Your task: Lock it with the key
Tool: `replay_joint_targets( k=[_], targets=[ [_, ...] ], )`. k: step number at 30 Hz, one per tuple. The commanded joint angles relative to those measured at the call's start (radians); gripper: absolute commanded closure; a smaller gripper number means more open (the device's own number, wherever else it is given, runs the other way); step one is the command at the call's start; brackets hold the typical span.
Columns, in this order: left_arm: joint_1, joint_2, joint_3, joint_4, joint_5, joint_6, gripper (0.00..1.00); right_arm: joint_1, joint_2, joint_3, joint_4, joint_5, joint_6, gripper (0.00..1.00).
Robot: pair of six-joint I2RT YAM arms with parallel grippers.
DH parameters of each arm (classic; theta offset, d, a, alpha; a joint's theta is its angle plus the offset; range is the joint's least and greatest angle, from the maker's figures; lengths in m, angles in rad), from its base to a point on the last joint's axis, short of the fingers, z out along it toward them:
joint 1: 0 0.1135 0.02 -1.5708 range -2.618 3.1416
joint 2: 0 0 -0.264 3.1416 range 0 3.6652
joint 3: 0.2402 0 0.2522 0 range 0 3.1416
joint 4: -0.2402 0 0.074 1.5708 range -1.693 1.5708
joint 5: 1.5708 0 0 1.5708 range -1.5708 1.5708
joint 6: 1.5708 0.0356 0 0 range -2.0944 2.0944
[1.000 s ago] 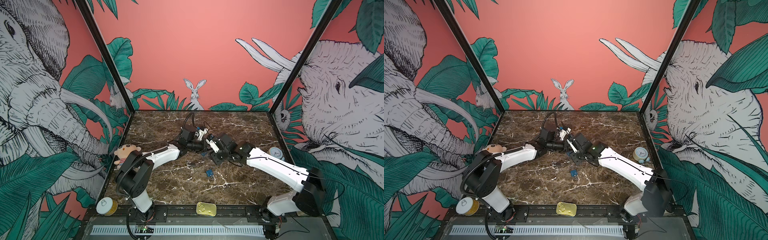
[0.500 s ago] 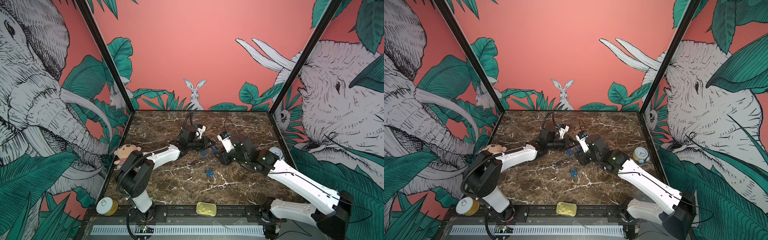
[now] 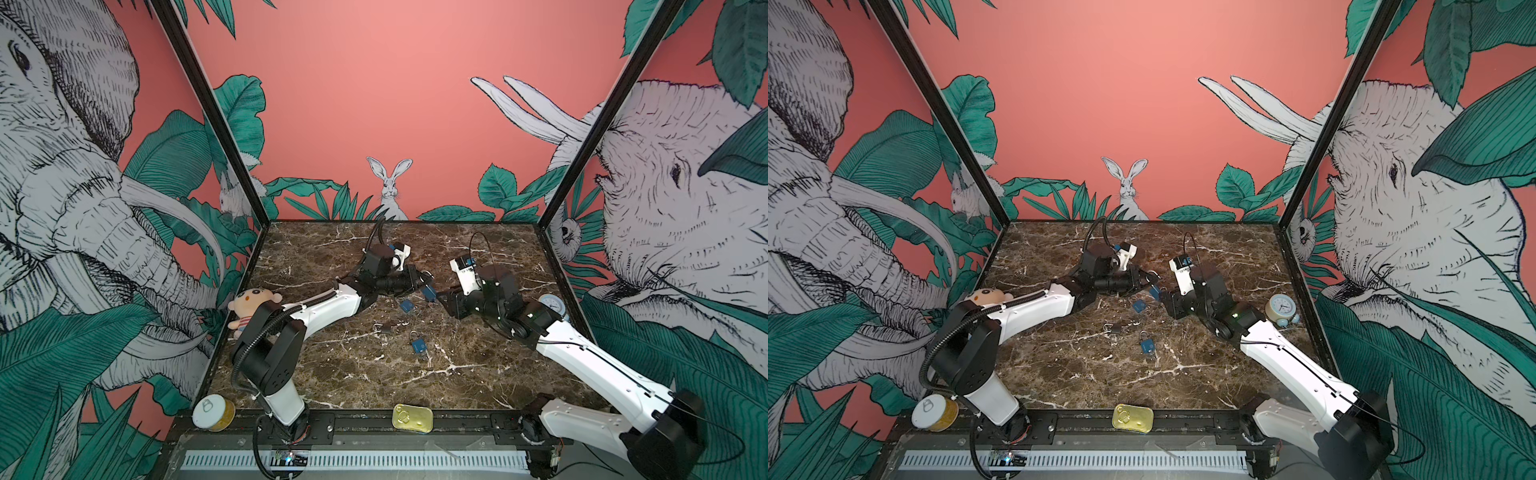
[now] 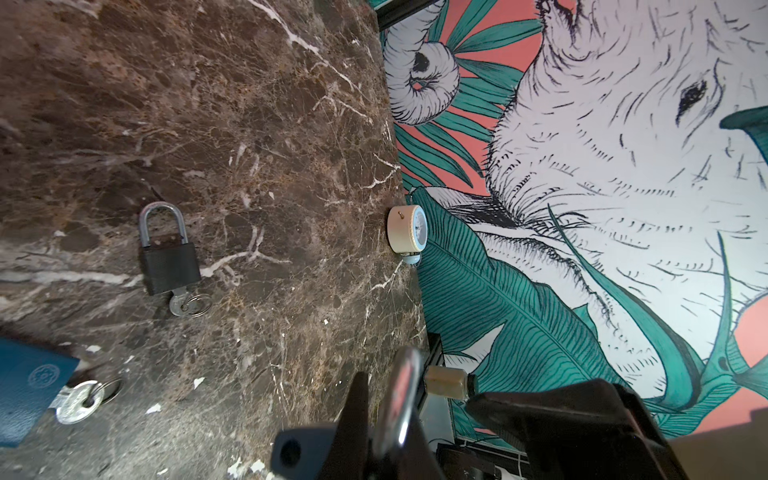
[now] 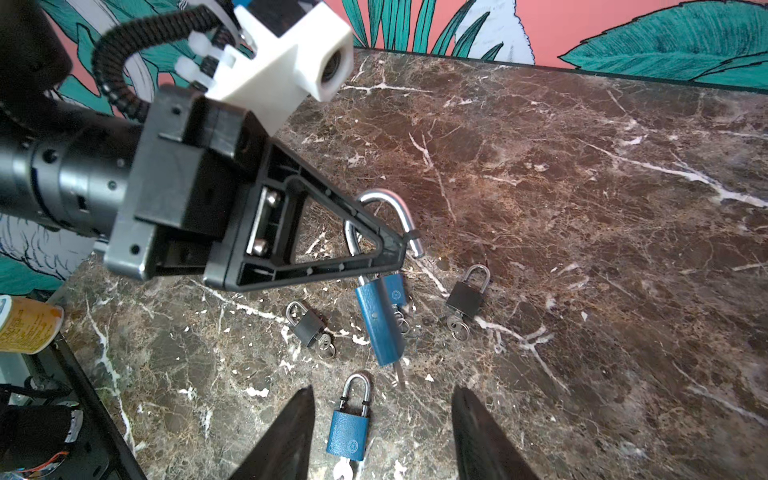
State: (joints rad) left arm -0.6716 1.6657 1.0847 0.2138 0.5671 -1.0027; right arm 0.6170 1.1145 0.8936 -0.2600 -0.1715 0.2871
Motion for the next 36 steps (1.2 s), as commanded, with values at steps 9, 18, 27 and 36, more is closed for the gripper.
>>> replay_joint_targets(
  k=[9, 18, 27, 36],
  targets=[
    [-0.004, -0.083, 0.065, -0.015, -0.007, -0.042, 1.00, -0.007, 0.081, 0.015, 0.117, -0.071, -0.056, 0.52],
    [-0.003, -0.087, 0.083, -0.023, 0.001, -0.050, 1.00, -0.006, 0.123, 0.016, 0.145, -0.071, -0.071, 0.54],
    [-0.003, -0.084, 0.092, -0.011, 0.010, -0.062, 1.00, -0.006, 0.171, 0.034, 0.168, -0.069, -0.074, 0.59],
    [-0.005, -0.078, 0.090, -0.001, 0.016, -0.072, 1.00, -0.006, 0.188, 0.042, 0.194, -0.059, -0.073, 0.62]
  ],
)
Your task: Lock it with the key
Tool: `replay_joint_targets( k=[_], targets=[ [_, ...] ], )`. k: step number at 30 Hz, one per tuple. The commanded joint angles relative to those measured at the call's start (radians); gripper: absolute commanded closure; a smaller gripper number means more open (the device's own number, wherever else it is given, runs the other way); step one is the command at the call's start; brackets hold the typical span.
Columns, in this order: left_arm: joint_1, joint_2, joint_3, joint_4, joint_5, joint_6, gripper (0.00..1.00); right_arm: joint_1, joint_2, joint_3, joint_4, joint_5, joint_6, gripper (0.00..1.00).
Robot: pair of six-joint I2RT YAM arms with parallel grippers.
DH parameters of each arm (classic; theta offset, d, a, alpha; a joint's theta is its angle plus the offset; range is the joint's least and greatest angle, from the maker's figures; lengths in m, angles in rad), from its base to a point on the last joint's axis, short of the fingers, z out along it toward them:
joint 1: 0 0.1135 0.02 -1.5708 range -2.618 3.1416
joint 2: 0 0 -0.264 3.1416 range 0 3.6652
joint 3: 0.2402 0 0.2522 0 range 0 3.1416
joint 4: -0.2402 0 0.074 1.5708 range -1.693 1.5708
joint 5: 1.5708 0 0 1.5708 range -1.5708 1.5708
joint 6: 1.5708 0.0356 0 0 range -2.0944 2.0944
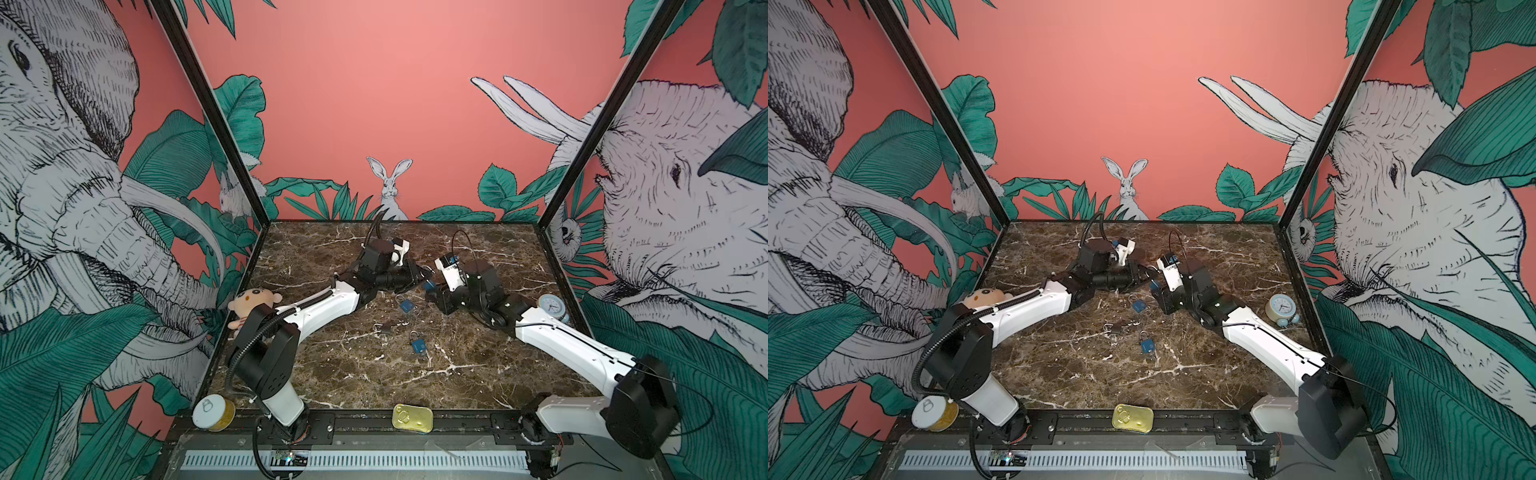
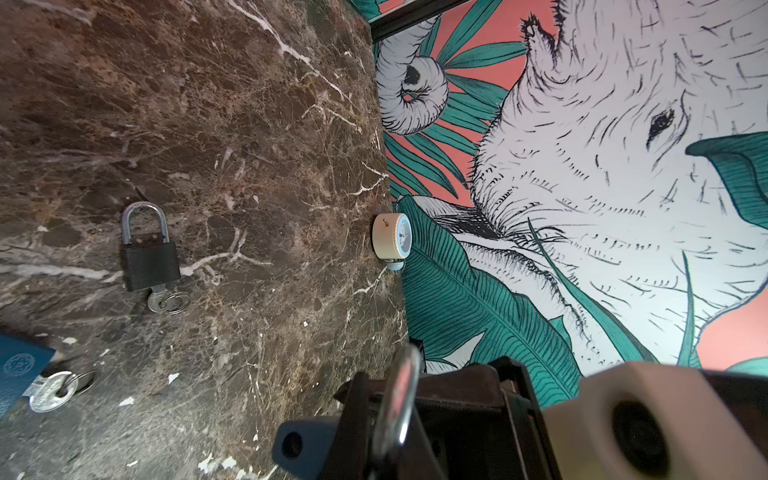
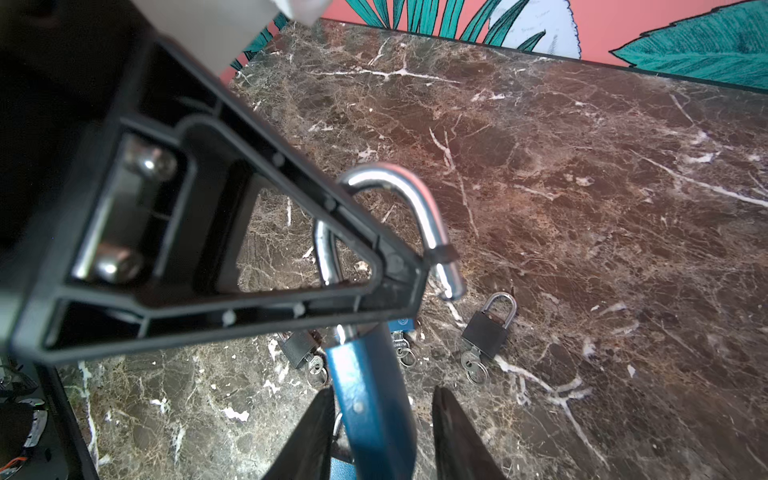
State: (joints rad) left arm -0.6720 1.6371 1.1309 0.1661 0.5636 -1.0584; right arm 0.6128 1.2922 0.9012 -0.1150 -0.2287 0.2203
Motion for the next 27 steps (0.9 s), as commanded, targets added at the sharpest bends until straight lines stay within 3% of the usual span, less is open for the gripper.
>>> replay_joint_targets(
  k=[1, 9, 15, 25, 26, 27],
  targets=[
    [-0.004, -0.048, 0.044, 0.049, 0.019, -0.018, 1.00, -0.003, 0.012, 0.036, 0.051, -0.002, -0.004, 0.62],
    [-0.003, -0.050, 0.042, 0.065, 0.023, -0.030, 1.00, -0.002, 0.028, 0.042, 0.059, -0.005, -0.001, 0.72],
    [-0.004, -0.054, 0.042, 0.075, 0.022, -0.034, 1.00, -0.002, 0.032, 0.049, 0.049, 0.000, 0.010, 1.00],
    [0.003, -0.066, 0.043, 0.035, -0.006, 0.006, 1.00, -0.002, 0.016, 0.088, -0.036, -0.022, 0.008, 1.00],
    [0.010, -0.071, 0.048, 0.019, -0.008, 0.021, 0.99, -0.002, 0.012, 0.097, -0.054, -0.025, 0.006, 1.00],
    [0.017, -0.076, 0.049, 0.000, -0.013, 0.034, 0.87, -0.002, 0.008, 0.105, -0.074, -0.030, 0.003, 1.00]
  ],
)
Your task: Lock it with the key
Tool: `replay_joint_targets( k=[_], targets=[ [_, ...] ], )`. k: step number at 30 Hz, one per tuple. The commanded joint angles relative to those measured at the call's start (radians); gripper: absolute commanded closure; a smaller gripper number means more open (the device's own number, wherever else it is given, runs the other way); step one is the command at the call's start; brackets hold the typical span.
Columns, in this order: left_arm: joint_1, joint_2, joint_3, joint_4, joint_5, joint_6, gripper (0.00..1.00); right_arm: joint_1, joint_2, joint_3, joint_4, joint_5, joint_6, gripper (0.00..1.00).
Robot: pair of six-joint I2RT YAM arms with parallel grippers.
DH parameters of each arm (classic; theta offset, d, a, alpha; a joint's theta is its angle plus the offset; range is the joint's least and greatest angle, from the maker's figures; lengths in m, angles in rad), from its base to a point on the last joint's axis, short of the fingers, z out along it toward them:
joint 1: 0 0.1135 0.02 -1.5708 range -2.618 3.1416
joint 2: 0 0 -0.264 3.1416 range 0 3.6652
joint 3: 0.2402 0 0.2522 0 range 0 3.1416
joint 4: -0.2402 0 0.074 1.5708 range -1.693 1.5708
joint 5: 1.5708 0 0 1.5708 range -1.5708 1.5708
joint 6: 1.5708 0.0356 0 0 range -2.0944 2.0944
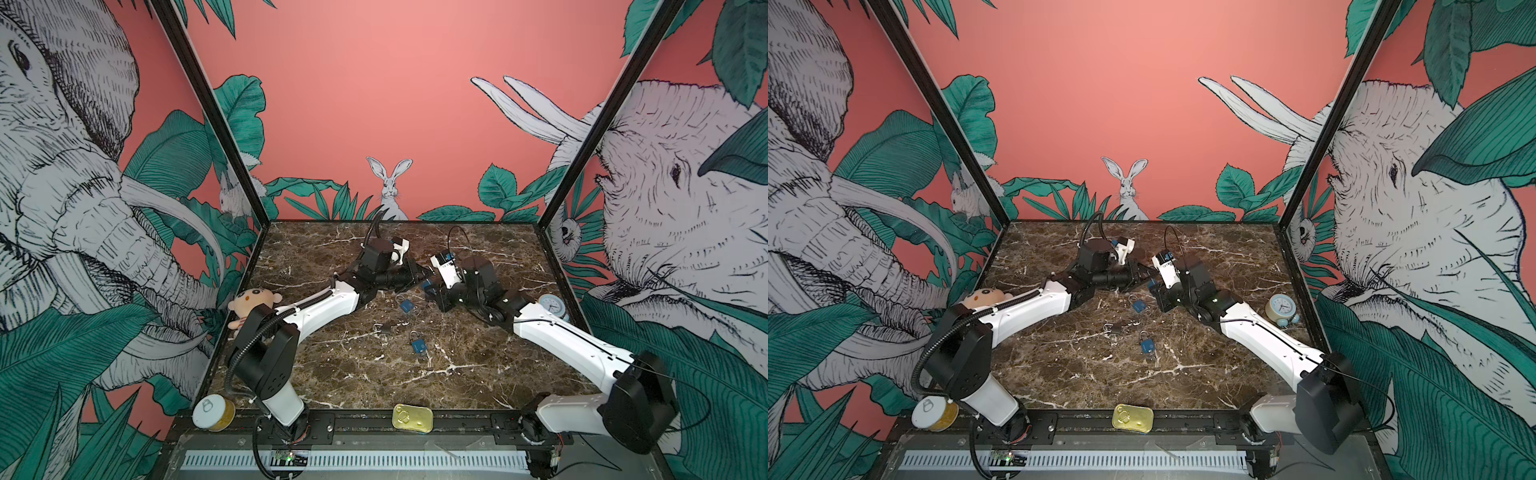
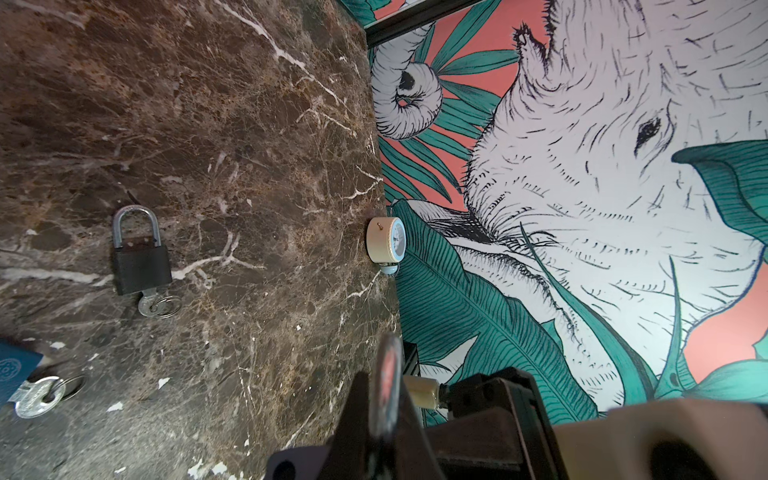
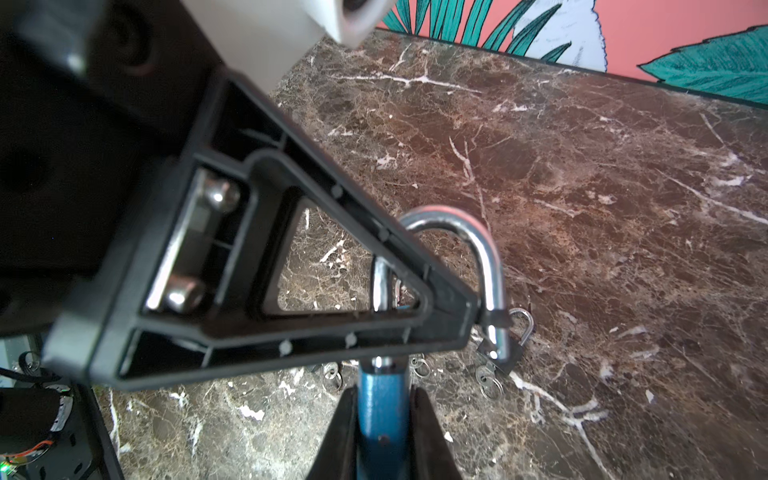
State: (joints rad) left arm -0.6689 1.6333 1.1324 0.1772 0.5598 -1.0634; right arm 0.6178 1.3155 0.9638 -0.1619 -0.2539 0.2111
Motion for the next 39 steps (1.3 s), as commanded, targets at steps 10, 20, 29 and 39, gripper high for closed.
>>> replay_joint_targets(
  k=[10, 20, 29, 39],
  targets=[
    [0.116, -0.189, 0.009, -0.183, -0.070, 0.200, 0.61, -0.007, -0.039, 0.114, -0.196, -0.090, -0.030, 1.00],
    [0.117, -0.252, 0.027, -0.251, -0.012, 0.487, 0.53, -0.020, -0.018, 0.242, -0.369, -0.274, -0.087, 1.00],
    [0.155, -0.268, -0.048, -0.060, 0.151, 0.419, 0.55, -0.112, -0.010, 0.300, -0.408, -0.550, -0.042, 1.00],
    [0.156, -0.206, -0.078, 0.171, 0.298, 0.283, 0.50, -0.155, 0.024, 0.296, -0.384, -0.711, 0.014, 1.00]
  ],
)
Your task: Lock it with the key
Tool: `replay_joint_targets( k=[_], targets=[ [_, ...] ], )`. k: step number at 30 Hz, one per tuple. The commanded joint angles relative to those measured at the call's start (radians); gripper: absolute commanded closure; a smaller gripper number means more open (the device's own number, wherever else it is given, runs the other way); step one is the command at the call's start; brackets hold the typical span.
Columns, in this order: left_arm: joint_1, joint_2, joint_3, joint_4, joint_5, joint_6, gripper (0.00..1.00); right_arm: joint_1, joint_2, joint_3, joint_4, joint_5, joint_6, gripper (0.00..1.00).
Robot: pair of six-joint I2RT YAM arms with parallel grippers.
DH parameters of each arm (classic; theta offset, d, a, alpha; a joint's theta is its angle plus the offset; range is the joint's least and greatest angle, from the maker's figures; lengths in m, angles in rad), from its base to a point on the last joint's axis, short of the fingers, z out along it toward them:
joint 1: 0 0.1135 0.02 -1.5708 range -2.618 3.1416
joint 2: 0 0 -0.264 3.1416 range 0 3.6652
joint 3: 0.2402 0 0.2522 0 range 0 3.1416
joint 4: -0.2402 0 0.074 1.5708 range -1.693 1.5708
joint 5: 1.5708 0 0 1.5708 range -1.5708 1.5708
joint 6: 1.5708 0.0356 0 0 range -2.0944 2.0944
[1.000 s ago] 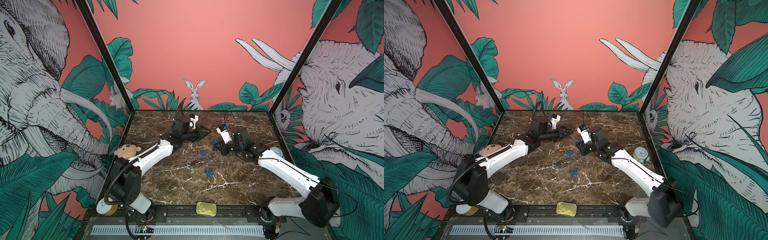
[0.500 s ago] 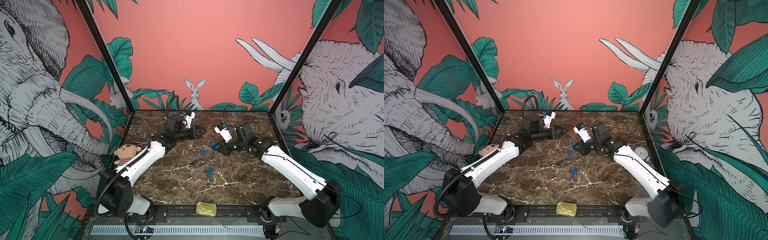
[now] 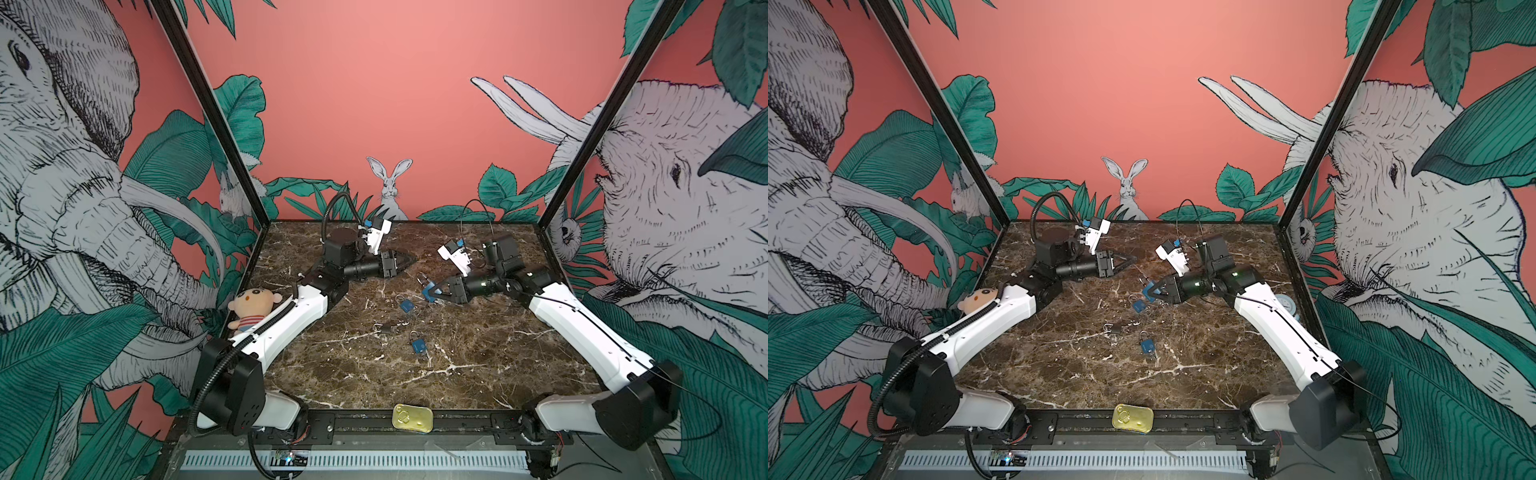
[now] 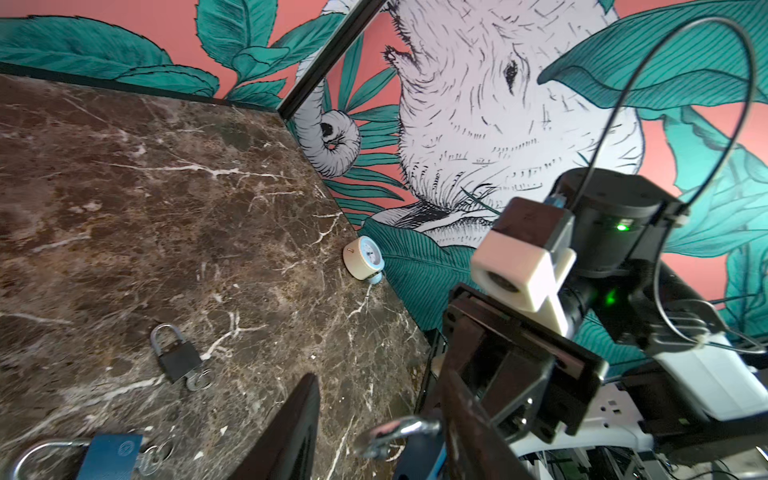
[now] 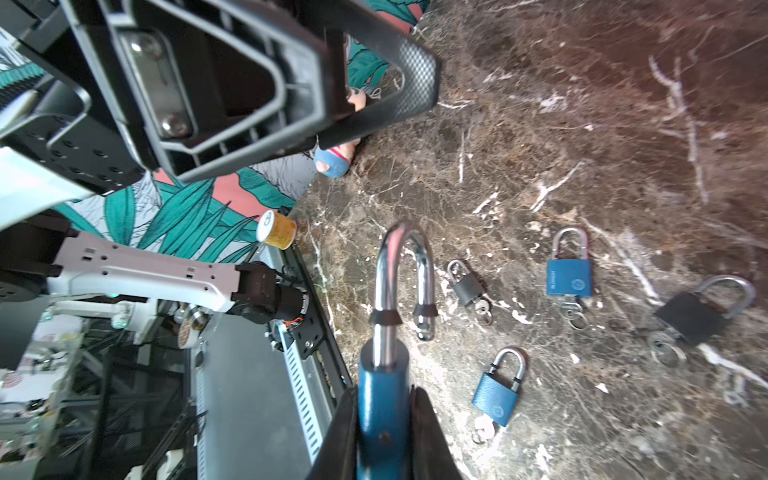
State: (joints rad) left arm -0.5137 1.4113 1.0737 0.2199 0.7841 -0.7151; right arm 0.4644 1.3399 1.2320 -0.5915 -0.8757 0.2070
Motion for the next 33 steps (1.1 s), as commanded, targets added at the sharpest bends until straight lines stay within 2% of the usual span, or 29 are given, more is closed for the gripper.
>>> replay_joint_targets(
  k=[1, 5, 9, 15, 21, 33],
  targets=[
    [0.000, 0.027, -0.019, 0.148, 0.084, -0.083, 0.50, -0.002, -0.001, 0.026, 0.051, -0.088, 0.023, 1.00],
    [-0.008, 0.068, -0.021, 0.224, 0.140, -0.148, 0.50, -0.004, 0.009, 0.031, 0.065, -0.091, 0.036, 1.00],
    [-0.014, 0.078, -0.024, 0.219, 0.183, -0.153, 0.52, -0.010, 0.012, 0.034, 0.085, -0.096, 0.051, 1.00],
    [-0.012, 0.065, -0.021, 0.147, 0.227, -0.102, 0.58, -0.021, 0.016, 0.034, 0.105, -0.110, 0.071, 1.00],
    [-0.008, 0.036, -0.024, 0.082, 0.239, -0.055, 0.59, -0.031, 0.017, 0.040, 0.096, -0.101, 0.071, 1.00],
    [-0.003, 0.023, -0.024, 0.054, 0.271, -0.049, 0.66, -0.034, 0.032, 0.052, 0.088, -0.098, 0.070, 1.00]
  ],
)
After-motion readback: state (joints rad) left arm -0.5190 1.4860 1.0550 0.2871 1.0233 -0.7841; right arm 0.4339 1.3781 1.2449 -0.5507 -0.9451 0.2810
